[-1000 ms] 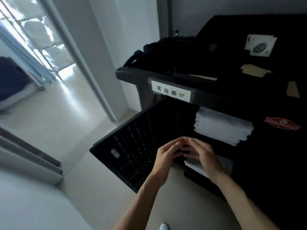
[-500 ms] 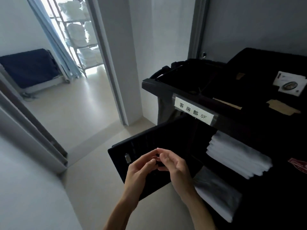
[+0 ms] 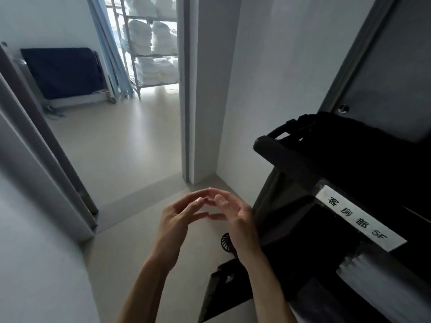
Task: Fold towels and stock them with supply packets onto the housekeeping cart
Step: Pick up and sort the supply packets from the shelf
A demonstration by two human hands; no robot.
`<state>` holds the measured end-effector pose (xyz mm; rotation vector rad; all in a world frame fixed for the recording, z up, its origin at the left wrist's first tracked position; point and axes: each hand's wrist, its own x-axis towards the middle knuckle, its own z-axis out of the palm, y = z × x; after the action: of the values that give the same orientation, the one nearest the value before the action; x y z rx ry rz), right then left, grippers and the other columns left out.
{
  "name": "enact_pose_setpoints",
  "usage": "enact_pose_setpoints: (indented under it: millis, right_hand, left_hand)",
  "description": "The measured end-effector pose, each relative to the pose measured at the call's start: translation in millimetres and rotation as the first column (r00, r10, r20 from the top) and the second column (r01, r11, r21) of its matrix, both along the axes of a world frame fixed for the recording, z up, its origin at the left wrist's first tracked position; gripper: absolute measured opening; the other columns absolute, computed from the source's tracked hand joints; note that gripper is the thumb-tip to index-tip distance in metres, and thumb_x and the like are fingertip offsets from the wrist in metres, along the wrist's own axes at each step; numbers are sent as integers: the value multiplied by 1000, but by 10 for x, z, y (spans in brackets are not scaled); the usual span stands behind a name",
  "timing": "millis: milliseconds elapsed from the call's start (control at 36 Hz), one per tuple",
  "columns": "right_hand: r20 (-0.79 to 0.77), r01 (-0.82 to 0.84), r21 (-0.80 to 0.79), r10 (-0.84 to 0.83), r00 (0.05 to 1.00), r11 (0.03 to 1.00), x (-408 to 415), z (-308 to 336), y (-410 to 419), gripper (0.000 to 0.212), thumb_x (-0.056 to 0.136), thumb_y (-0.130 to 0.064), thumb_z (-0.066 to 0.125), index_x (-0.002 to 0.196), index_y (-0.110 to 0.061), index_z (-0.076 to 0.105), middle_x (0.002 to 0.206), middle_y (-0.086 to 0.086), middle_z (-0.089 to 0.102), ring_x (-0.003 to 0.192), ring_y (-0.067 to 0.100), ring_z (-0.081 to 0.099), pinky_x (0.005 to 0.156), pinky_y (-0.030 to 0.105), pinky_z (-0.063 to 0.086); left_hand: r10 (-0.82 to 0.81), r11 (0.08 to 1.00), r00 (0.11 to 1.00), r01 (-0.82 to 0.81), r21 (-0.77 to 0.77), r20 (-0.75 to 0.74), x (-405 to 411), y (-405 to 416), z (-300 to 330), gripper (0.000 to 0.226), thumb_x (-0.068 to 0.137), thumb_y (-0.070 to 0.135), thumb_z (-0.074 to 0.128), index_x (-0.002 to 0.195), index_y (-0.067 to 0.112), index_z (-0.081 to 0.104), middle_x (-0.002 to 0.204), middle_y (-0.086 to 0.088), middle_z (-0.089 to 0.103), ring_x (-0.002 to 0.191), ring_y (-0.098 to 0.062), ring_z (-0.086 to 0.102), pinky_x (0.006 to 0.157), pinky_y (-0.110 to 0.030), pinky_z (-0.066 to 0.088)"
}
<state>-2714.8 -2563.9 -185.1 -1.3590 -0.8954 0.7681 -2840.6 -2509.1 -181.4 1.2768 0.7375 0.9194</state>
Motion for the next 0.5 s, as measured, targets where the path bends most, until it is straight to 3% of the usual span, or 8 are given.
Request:
enact_pose_setpoints:
  millis: [56, 194, 333, 500]
  right_hand:
    - [-6, 5, -17, -5, 1000, 1000, -15, -21, 178, 30, 96, -30, 53, 115, -17, 72, 109, -2, 74, 101, 15, 70, 77, 39, 62]
    - [0, 20, -50, -20, 1000, 999, 9, -121, 538, 23, 101, -20, 53, 111, -19, 73, 105, -8, 75, 97, 13, 71, 73, 32, 61]
    - [-5, 23, -97, -24, 1000, 995, 105, -238, 900, 22, 101, -18, 53, 105, -20, 75, 102, -6, 75, 94, 16, 71, 71, 34, 62]
    - [-162, -7, -77, -6, 987, 997, 279, -262, 1431, 24, 101, -19, 51, 100, -16, 75, 99, 1, 76, 90, 21, 73, 72, 38, 61]
  left_hand:
    - [13, 999, 1000, -13, -32, 4, -54, 184, -40, 29, 93, 25, 58, 117, 17, 73, 114, -3, 74, 111, -22, 69, 90, -39, 59]
    - [67, 994, 998, -66, -86, 5, -106, 540, -126, 24, 98, 17, 55, 112, 17, 74, 112, -4, 75, 104, -22, 71, 82, -35, 61]
    - [153, 974, 988, -153, -169, -15, -75, 875, -213, 24, 100, 11, 52, 104, 14, 76, 105, -8, 75, 95, -26, 73, 75, -36, 61]
    - [343, 888, 939, -318, -332, 17, 23, 1344, -189, 25, 98, 3, 49, 92, 3, 74, 86, -17, 73, 71, -27, 71, 59, -31, 60]
